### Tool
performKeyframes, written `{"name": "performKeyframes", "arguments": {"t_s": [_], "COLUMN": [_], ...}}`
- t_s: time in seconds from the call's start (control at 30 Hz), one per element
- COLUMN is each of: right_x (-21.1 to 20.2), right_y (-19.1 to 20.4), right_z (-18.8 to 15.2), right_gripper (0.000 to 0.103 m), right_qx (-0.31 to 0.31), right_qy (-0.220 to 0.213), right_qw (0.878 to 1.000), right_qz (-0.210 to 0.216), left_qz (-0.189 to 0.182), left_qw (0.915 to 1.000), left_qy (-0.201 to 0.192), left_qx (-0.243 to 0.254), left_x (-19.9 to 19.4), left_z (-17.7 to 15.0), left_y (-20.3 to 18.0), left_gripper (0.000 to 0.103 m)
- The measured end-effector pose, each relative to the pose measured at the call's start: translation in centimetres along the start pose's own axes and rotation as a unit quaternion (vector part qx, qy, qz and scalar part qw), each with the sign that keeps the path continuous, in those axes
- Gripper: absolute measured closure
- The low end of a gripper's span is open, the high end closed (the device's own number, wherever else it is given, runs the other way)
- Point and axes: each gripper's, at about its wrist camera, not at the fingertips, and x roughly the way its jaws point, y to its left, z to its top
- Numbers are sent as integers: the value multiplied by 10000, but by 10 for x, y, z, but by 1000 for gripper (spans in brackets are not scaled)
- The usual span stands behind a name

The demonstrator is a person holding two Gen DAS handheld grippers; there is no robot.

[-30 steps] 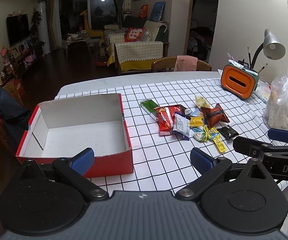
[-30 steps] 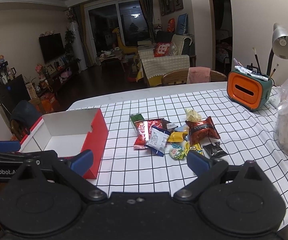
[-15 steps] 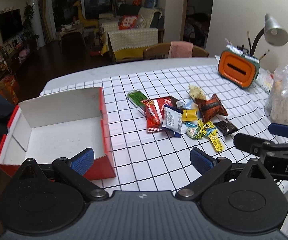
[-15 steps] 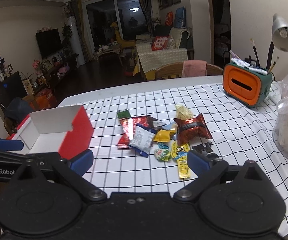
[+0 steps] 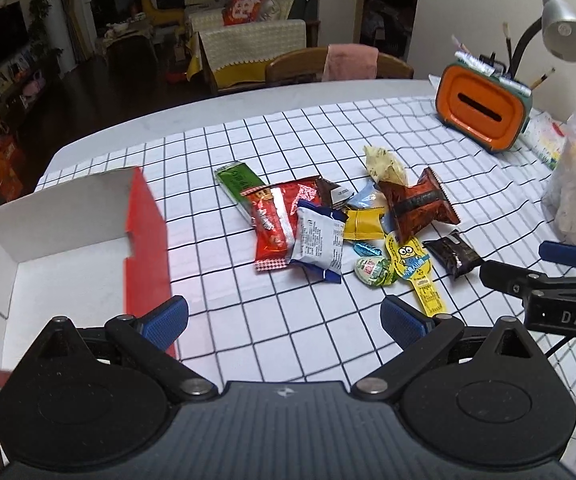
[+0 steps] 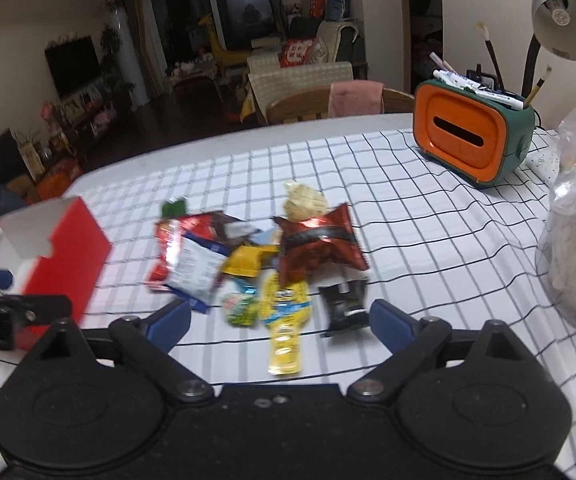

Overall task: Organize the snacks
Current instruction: 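Grasp the black chocolate packet with the right tool while the left tool grasps the green-wrapped candy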

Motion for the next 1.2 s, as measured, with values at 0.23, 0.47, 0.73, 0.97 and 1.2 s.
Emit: {"name": "performKeyframes", "arguments": {"t_s": [0.23, 0.47, 0.73, 0.97, 1.2], "right_x": [54, 91, 113, 120, 122], "right_y": [-35, -47, -54, -58, -59], "right_z": [7, 12, 13, 14, 16], "right_gripper": [23, 34, 44, 49, 50], "right_qx": [-249, -285, -310, -289, -307], "right_qy": [377, 680, 934, 971, 969], "right_qw": [9989, 9972, 9950, 9942, 9936], "right_qz": [-139, 89, 185, 371, 493], "left_qz": [-37, -68, -160, -169, -273], "left_qw": [9998, 9977, 9925, 9880, 9849], "left_qy": [205, 656, 1074, 1332, 1483], "left_qx": [38, -155, -554, -769, -854], "left_x": [45, 92, 139, 164, 176], "left_z": [11, 18, 32, 37, 38], "left_y": [-24, -38, -50, -53, -58], "left_gripper": [0, 0, 1, 15, 18]}}
